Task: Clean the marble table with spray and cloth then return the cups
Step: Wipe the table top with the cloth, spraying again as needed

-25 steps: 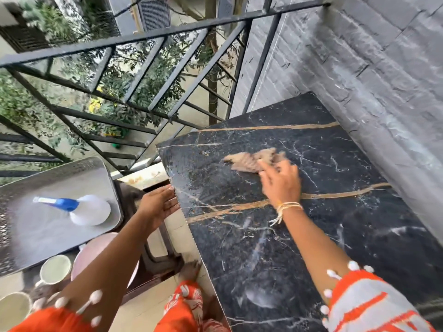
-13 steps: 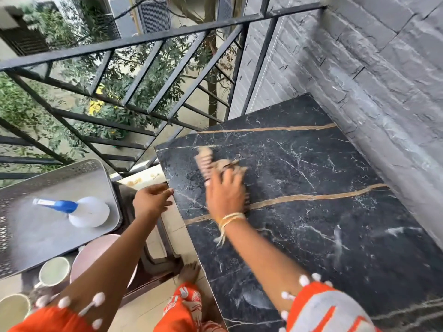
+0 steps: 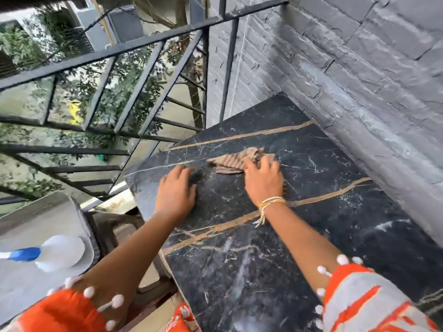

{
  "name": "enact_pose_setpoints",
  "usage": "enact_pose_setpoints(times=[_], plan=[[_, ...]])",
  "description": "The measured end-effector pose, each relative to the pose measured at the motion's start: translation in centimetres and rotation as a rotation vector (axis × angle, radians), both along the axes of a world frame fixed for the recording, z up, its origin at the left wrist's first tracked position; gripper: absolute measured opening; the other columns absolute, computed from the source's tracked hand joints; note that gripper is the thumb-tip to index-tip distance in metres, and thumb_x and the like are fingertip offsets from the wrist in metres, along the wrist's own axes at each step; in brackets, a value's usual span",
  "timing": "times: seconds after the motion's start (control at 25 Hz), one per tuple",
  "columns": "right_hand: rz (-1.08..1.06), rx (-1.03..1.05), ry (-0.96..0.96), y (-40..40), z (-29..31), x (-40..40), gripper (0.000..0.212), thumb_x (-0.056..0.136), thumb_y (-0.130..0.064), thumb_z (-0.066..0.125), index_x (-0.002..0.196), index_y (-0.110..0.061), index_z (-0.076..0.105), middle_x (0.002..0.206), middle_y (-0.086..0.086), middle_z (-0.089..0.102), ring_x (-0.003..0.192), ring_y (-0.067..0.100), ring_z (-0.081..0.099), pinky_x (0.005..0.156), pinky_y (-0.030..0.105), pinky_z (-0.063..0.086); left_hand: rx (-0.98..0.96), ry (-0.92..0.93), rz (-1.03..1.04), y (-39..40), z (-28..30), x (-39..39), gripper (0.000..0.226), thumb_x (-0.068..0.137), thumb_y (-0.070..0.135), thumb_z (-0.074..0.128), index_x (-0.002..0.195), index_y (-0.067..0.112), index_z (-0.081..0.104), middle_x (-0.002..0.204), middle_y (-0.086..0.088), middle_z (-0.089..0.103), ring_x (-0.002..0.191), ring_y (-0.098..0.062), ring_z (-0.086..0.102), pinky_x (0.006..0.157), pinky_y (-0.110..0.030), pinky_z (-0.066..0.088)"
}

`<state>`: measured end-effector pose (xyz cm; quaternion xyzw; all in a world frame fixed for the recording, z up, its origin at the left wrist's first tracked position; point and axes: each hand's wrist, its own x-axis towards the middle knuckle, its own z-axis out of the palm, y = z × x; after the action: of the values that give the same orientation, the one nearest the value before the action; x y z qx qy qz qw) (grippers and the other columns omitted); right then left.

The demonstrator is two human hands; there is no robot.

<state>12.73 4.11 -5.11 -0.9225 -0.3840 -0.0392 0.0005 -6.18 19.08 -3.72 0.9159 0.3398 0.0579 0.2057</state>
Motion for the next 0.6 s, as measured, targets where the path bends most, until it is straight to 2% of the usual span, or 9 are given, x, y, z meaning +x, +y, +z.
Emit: enact_pose_setpoints(times=[0.12,0.24,0.4,0.52,0.6], plan=[[-0.251,0.007,-0.036,-4.0,-0.2,7.4,0.034,0.092,-0.031,0.050,0.126,-0.026,0.056,0.113,0.020,0.049,0.098,0.041,0.049,0.071,0.045,0.051,-0.063,0.104,-0.259,-1.5,-0.3,6.0,0.070,0.088,0.050,0.058,0.147,0.024,0.033,0.160,-0.002,0.018,0.148,-0.020,0.017,0.115,-0.052,0.015],[-0.419,-0.014,-0.028,-7.5,-0.4,12.5,0.040,0.093,-0.032,0.050,0.132,-0.027,0.050,0.123,0.023,0.045,0.108,0.044,0.046,0.082,0.049,0.050,-0.109,0.270,-0.430,-2.9,-0.4,11.3,0.089,0.080,0.072,0.049,0.152,0.037,0.009,0.162,0.007,-0.010,0.149,-0.017,-0.008,0.114,-0.061,0.000],[-0.625,-0.046,0.008,-10.5,-0.3,17.0,0.044,0.095,-0.034,0.046,0.138,-0.031,0.043,0.134,0.021,0.036,0.115,0.042,0.041,0.091,0.051,0.045,-0.052,0.397,-0.468,-4.0,-1.7,13.9,0.101,0.072,0.086,0.037,0.149,0.044,-0.013,0.159,0.008,-0.024,0.147,-0.023,-0.021,0.108,-0.070,-0.006],[-0.747,-0.037,0.061,-10.1,-0.4,18.0,0.046,0.094,-0.031,0.046,0.139,-0.032,0.042,0.137,0.018,0.033,0.116,0.043,0.040,0.090,0.050,0.046,-0.006,0.424,-0.479,-4.1,-2.3,13.9,0.101,0.070,0.088,0.028,0.147,0.043,-0.020,0.157,0.007,-0.028,0.146,-0.025,-0.022,0.109,-0.071,-0.004],[-0.842,-0.025,0.115,-7.9,-0.2,17.5,0.054,0.090,-0.030,0.053,0.142,-0.030,0.037,0.143,0.019,0.028,0.120,0.047,0.037,0.088,0.050,0.048,0.009,0.441,-0.476,-4.3,-2.2,13.8,0.101,0.069,0.088,0.023,0.146,0.042,-0.023,0.157,0.006,-0.029,0.146,-0.026,-0.022,0.109,-0.071,-0.003]])
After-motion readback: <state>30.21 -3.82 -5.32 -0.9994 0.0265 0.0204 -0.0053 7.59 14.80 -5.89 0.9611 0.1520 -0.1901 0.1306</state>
